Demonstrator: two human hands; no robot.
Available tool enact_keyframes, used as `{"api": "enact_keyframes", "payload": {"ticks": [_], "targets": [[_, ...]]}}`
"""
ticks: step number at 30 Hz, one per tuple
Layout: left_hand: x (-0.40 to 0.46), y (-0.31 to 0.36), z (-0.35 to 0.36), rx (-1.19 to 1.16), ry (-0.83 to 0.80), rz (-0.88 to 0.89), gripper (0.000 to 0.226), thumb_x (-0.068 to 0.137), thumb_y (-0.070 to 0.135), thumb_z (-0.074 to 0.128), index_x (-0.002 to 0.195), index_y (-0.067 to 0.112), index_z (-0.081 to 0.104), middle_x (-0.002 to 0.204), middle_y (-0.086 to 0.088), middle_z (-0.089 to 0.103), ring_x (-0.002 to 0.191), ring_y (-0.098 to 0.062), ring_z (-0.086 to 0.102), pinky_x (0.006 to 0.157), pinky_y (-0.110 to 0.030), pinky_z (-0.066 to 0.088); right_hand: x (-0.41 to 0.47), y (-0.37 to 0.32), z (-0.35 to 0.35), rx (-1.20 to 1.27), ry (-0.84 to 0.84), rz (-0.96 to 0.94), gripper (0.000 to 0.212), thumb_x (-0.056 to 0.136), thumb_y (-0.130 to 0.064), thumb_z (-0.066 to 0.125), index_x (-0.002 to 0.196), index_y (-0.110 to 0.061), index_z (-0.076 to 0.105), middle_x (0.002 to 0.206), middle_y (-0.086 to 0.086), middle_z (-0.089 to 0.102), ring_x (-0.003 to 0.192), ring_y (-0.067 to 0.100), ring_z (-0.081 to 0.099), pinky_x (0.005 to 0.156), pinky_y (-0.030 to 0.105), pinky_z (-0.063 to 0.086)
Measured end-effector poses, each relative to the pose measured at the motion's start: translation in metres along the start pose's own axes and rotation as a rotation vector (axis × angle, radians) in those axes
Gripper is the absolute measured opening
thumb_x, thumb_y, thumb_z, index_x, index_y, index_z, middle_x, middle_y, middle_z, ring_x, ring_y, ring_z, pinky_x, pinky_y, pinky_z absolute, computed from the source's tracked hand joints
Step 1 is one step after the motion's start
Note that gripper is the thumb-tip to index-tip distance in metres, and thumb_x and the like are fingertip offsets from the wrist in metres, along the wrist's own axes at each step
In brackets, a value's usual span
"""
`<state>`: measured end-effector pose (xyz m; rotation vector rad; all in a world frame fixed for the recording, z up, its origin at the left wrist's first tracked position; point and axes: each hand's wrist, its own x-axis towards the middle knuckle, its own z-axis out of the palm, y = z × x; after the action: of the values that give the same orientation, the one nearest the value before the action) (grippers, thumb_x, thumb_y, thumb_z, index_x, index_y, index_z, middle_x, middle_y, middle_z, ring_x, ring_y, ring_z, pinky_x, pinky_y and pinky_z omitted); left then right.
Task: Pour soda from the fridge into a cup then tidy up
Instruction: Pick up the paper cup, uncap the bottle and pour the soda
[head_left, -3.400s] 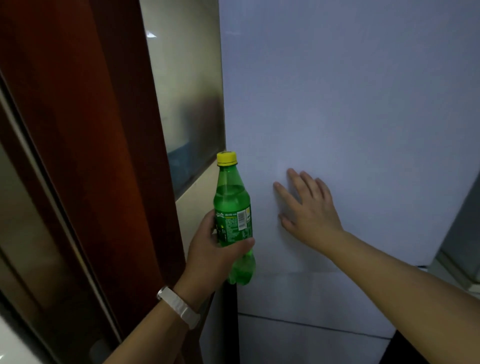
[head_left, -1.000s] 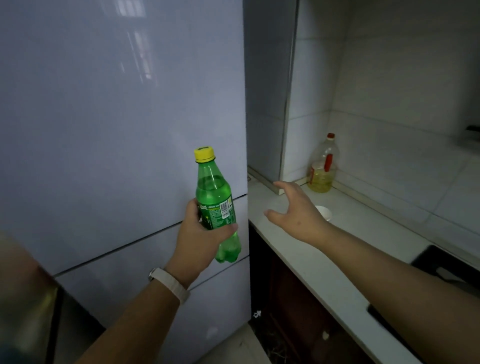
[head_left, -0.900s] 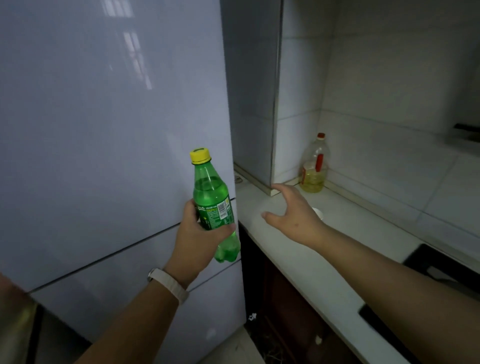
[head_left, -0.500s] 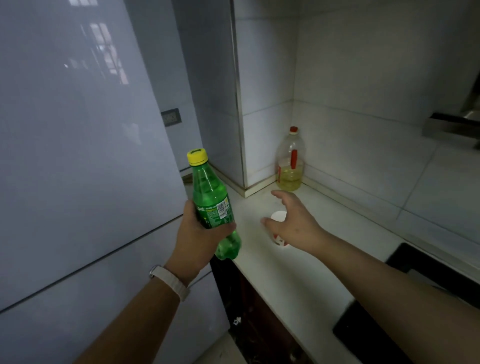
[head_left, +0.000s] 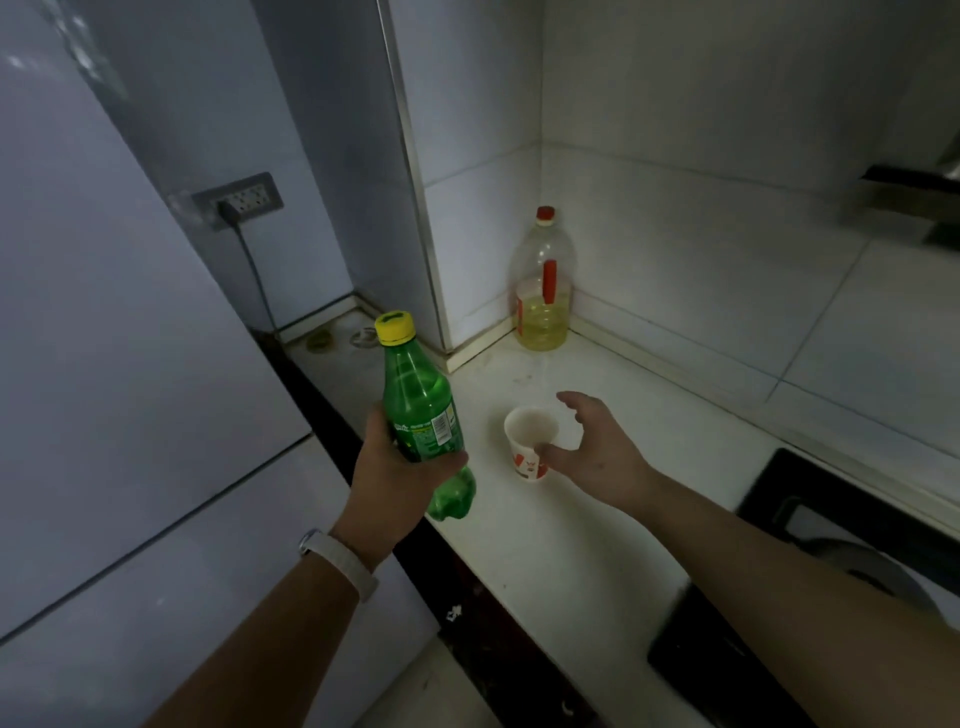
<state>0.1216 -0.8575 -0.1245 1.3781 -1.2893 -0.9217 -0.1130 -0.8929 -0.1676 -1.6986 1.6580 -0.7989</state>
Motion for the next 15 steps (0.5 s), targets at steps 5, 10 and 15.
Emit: {"api": "enact_keyframes", "payload": {"ticks": [5, 10, 15], "targets": [[0.033, -0.032, 0.006, -0.009, -0.049, -0.050, 0.070, 0.064, -0.008, 0.085, 0.103, 0.036, 0.048, 0.104, 0.010, 0.063, 0.093, -0.004, 0.064, 0.078, -0.031, 0.055, 0.027, 0.025, 0.022, -0.027, -0.008, 0.091, 0.082, 0.075, -0.038, 0.078, 0.143, -0.021, 0.035, 0.144, 0.005, 0.039, 0.125, 0.021, 0.046, 0.096, 0.027, 0.036], [0.065, -0.067, 0.011, 0.020, -0.106, -0.081, 0.070, 0.064, -0.006, 0.085, 0.106, 0.035, 0.048, 0.108, 0.004, 0.063, 0.094, -0.002, 0.065, 0.075, -0.022, 0.054, 0.049, 0.042, 0.047, -0.022, -0.014, 0.160, 0.090, 0.071, -0.038, 0.081, 0.144, -0.020, 0.031, 0.145, 0.006, 0.035, 0.128, 0.023, 0.041, 0.098, 0.030, 0.034], [0.083, -0.094, 0.017, 0.032, -0.128, -0.121, 0.070, 0.064, -0.005, 0.086, 0.113, 0.025, 0.047, 0.111, -0.001, 0.063, 0.097, -0.009, 0.065, 0.077, -0.026, 0.053, 0.064, 0.060, 0.070, -0.008, 0.017, 0.190, 0.101, 0.067, -0.042, 0.084, 0.146, -0.020, 0.025, 0.145, 0.007, 0.032, 0.130, 0.026, 0.039, 0.100, 0.034, 0.036]]}}
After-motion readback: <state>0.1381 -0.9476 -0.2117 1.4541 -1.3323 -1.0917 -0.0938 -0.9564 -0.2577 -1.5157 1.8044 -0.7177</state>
